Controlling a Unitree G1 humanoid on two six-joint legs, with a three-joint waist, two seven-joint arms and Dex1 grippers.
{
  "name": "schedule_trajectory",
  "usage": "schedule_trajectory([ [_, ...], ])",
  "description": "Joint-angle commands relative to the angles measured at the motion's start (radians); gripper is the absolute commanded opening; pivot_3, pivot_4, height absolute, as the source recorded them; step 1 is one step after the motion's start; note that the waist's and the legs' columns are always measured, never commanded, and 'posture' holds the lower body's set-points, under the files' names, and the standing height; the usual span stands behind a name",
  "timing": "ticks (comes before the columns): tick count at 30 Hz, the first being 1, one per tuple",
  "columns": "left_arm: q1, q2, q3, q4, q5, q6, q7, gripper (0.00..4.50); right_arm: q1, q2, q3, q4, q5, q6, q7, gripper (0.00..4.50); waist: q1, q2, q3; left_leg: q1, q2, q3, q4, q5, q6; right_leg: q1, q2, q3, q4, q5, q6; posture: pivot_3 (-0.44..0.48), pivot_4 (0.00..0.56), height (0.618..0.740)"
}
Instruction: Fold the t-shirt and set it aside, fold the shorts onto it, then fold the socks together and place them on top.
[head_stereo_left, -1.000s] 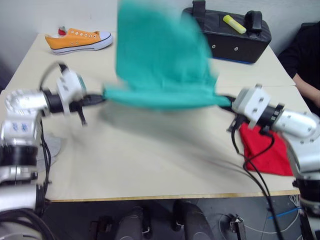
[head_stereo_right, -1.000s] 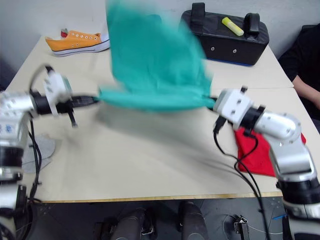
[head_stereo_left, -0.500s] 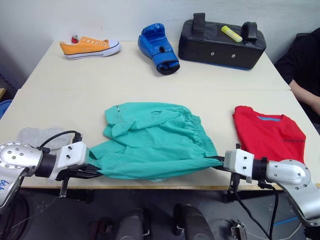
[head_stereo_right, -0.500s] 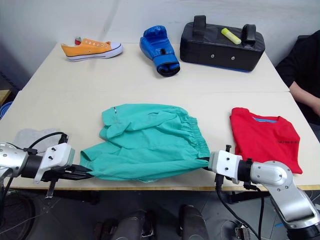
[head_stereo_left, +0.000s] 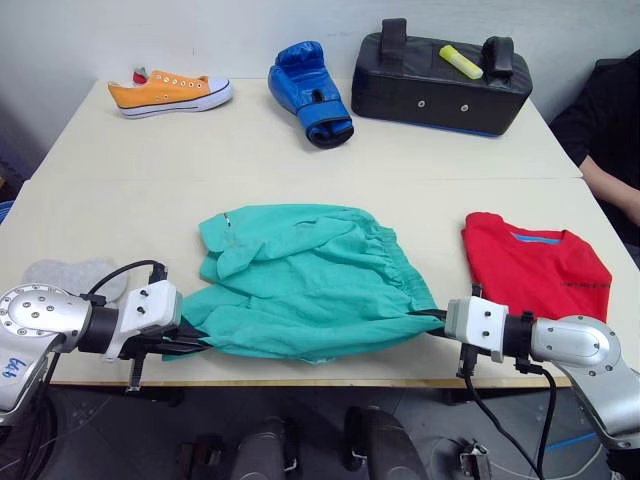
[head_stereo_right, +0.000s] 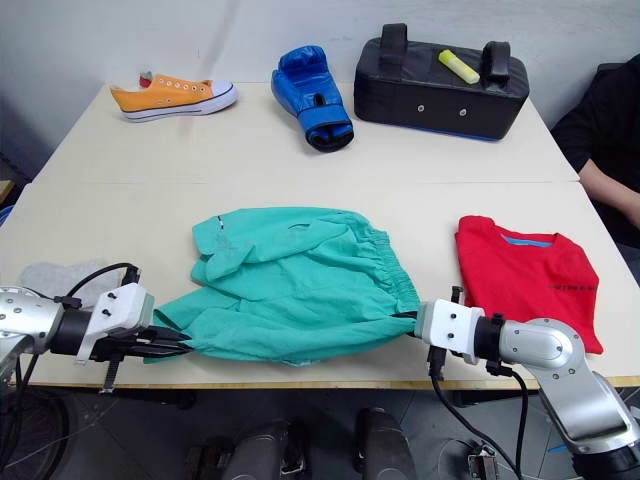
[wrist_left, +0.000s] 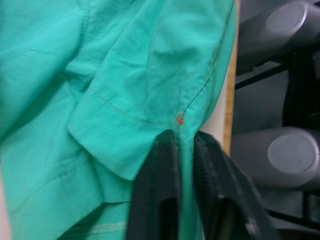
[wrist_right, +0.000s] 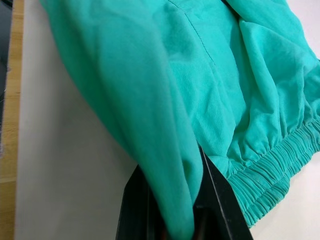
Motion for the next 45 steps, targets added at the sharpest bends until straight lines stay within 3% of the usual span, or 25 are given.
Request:
schedule_trajectory([
  [1, -0.018, 0.011, 0.018, -0.013, -0.06, 0.055, -0.024, 1.64, -0.001, -0.016, -0.023, -0.063, 0.056, 0.034, 0.025, 0.77, 0.0, 0.0, 0.0, 0.0, 0.0, 0.0, 0.0, 0.0, 0.0, 0.0, 0.0, 0.0, 0.0, 0.001, 0.0, 0.0, 0.15, 0.74],
  [4, -0.064, 0.025, 0.054, 0.009, -0.155, 0.167, -0.045, 2.48, -0.002, -0.035, -0.051, -0.084, 0.114, 0.08, 0.059, 1.78, 0.001, 0.0, 0.0, 0.0, 0.001, 0.0, 0.0, 0.002, 0.0, 0.0, 0.0, 0.0, 0.0, 0.003, -0.002, 0.0, 0.15, 0.74],
  [8, -0.17, 0.044, 0.085, 0.099, -0.239, 0.28, -0.065, 2.48, -0.017, -0.081, -0.113, -0.107, 0.248, 0.188, 0.11, 3.05, 0.002, 0.0, 0.0, 0.0, 0.001, 0.0, 0.001, 0.003, 0.0, 0.0, 0.0, 0.0, 0.0, 0.003, -0.003, 0.0, 0.15, 0.74],
  [11, -0.291, 0.028, 0.027, 0.223, -0.157, 0.221, -0.033, 2.48, -0.072, -0.113, -0.165, -0.094, 0.351, 0.28, 0.133, 3.05, 0.004, -0.001, 0.0, 0.0, 0.001, -0.001, 0.001, 0.003, 0.0, 0.0, 0.0, 0.0, 0.0, 0.004, -0.003, 0.0, 0.15, 0.74],
  [15, -0.37, -0.028, -0.067, 0.298, -0.023, 0.086, 0.023, 2.48, -0.093, -0.129, -0.164, -0.087, 0.347, 0.294, 0.144, 3.05, 0.003, -0.001, 0.0, 0.0, 0.001, 0.0, 0.0, 0.003, -0.001, 0.0, 0.0, 0.0, -0.001, 0.004, -0.003, 0.0, 0.15, 0.74],
  [18, -0.394, -0.064, -0.1, 0.306, 0.007, 0.048, 0.031, 2.48, -0.064, -0.138, -0.154, -0.099, 0.307, 0.269, 0.156, 3.05, 0.003, -0.001, 0.0, -0.001, 0.001, 0.0, -0.001, 0.003, 0.0, -0.001, 0.001, 0.0, -0.002, 0.004, -0.003, 0.0, 0.15, 0.74],
  [23, -0.397, -0.082, -0.137, 0.294, 0.043, -0.009, 0.018, 2.48, -0.005, -0.153, -0.157, -0.108, 0.251, 0.228, 0.173, 3.05, 0.002, -0.003, 0.0, -0.007, 0.001, 0.001, 0.003, 0.004, 0.005, -0.005, 0.001, 0.0, -0.001, 0.004, -0.002, 0.0, 0.15, 0.74],
  [31, -0.37, -0.005, -0.189, 0.402, 0.202, -0.222, -0.038, 2.48, 0.119, -0.173, -0.208, -0.164, 0.245, 0.219, 0.209, 3.05, 0.001, -0.003, 0.0, -0.007, 0.003, 0.001, 0.006, 0.001, 0.001, -0.005, 0.001, 0.0, -0.001, 0.007, -0.003, 0.0, 0.15, 0.74],
  [40, -0.377, 0.022, -0.197, 0.453, 0.237, -0.237, -0.103, 2.48, 0.111, -0.16, -0.179, -0.166, 0.234, 0.215, 0.199, 3.05, 0.003, -0.003, 0.0, -0.009, 0.003, 0.001, 0.006, 0.001, 0.002, -0.006, 0.001, 0.0, -0.002, 0.007, -0.003, 0.0, 0.15, 0.74],
  [45, -0.381, 0.002, -0.21, 0.484, 0.293, -0.322, -0.078, 2.48, 0.093, -0.157, -0.179, -0.164, 0.244, 0.226, 0.193, 3.05, 0.003, -0.003, 0.0, -0.01, 0.003, 0.001, 0.007, 0.001, 0.002, -0.007, 0.001, -0.001, -0.002, 0.007, -0.003, 0.0, 0.15, 0.74],
])
